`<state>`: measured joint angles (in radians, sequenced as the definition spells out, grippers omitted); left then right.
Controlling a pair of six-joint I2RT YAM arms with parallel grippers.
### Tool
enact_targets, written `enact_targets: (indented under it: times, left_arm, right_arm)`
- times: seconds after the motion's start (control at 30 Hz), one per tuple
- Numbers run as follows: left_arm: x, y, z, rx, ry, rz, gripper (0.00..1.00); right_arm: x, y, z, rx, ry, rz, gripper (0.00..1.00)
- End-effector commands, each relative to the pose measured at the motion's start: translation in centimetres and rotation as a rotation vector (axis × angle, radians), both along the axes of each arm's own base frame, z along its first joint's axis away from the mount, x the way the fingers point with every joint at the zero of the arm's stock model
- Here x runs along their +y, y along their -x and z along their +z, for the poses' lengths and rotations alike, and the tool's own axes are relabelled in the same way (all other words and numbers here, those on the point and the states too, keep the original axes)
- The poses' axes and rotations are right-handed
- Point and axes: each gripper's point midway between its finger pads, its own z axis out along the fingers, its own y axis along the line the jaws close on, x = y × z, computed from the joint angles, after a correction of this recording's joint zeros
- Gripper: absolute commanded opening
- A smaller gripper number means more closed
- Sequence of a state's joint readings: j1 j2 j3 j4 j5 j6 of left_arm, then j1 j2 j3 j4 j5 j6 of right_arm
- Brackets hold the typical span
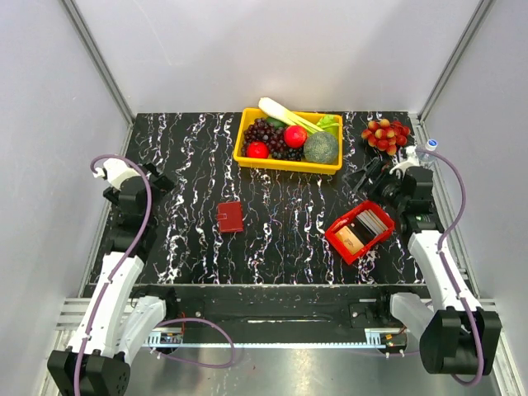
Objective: Put the credit cards into the card holder
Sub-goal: Move the storage box to the center of the board.
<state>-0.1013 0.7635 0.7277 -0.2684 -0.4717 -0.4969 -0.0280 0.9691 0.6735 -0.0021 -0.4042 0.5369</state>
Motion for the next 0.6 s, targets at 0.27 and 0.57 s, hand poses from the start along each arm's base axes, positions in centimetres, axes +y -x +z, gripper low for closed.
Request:
enact_targets:
  times: [0.27,0.57]
  left_arm:
    - [-1.7,0.3,-0.5,0.055,0.183,0.001,0.99]
    - [-5.2,-0.8,-1.8,0.105,0.178,-0.217,0.99]
  right_arm:
    - [-9.6,11.0,-4.5,0.458,0.149,-0.626,1.0]
    - [-7.0,11.8,-8.5,0.598,-0.063,-0.632,0.99]
